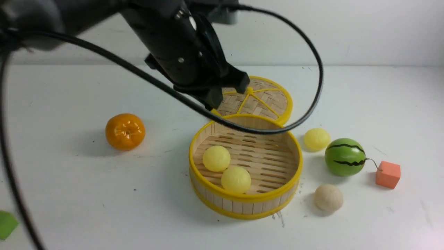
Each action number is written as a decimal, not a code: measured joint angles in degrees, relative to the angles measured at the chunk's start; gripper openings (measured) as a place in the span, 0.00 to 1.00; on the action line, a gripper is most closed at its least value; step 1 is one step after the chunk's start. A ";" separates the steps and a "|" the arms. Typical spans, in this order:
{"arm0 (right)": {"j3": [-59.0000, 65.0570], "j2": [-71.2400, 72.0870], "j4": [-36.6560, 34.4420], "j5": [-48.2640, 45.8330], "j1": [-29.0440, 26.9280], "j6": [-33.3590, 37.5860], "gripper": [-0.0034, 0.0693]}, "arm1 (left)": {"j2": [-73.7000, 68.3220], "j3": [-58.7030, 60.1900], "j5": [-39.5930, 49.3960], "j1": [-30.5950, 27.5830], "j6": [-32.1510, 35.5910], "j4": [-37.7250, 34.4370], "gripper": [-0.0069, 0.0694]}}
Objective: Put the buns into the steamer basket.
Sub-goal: Use the right arm to grab a steamed stuffed bun
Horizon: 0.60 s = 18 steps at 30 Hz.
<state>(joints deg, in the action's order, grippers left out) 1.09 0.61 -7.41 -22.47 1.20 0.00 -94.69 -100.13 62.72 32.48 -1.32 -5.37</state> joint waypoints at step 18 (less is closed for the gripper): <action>0.00 0.00 0.00 0.00 0.00 0.00 0.38 | 65.42 77.12 -49.70 0.00 -0.05 -4.29 0.07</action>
<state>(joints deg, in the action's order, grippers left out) 1.09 0.61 -7.41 -22.47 1.20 0.00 -29.26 -23.01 13.01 32.48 -1.37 -9.66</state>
